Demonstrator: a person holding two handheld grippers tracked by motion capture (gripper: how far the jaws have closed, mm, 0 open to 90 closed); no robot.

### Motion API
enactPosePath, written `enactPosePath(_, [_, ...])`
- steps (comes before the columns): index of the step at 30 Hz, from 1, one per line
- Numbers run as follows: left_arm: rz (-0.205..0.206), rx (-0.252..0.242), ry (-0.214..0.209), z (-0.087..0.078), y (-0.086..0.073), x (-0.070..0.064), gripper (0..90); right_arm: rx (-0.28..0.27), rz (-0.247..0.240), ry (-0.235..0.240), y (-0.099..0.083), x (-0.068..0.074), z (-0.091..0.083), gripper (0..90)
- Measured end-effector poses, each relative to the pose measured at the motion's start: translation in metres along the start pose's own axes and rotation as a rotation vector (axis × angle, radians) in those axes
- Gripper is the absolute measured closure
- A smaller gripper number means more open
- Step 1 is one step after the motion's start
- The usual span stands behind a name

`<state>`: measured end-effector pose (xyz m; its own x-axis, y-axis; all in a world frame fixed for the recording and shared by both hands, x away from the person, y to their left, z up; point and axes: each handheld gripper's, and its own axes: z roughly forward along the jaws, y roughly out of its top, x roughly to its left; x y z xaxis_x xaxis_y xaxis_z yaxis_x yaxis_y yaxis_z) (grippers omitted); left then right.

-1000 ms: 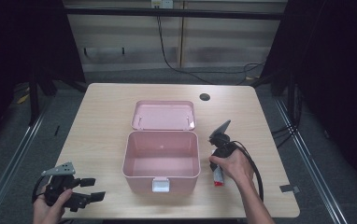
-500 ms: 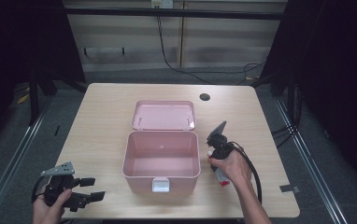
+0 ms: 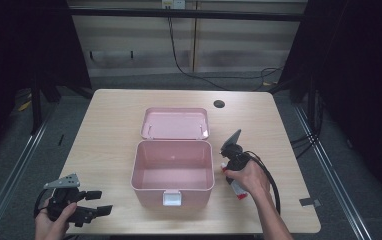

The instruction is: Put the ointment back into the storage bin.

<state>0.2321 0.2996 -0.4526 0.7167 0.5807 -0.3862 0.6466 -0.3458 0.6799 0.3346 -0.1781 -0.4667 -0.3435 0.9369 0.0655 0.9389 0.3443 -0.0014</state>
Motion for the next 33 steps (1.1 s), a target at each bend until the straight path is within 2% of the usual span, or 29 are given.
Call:
enactPosePath(7, [0.0, 0.003, -0.005, 0.0, 0.0, 0.0, 21.4, 0.005, -0.021, 0.001, -0.002, 0.0, -0.001, 71.0])
enactPosePath(18, [-0.006, 0.008, -0.005, 0.001, 0.0, 0.002, 21.5, -0.02, -0.06, 0.028, -0.011, 0.006, -0.012, 71.0])
enactPosePath(25, [-0.006, 0.012, -0.003, 0.001, 0.0, 0.001, 21.4, -0.031, -0.096, 0.034, -0.014, 0.004, -0.016, 71.0])
enactPosePath(30, [-0.006, 0.011, -0.006, 0.001, 0.0, 0.002, 21.4, -0.047, -0.121, 0.054, -0.017, 0.001, -0.022, 70.9])
enactPosePath(33, [-0.004, 0.014, -0.004, 0.002, 0.0, 0.001, 21.5, -0.056, -0.122, 0.061, -0.019, 0.001, -0.025, 70.9])
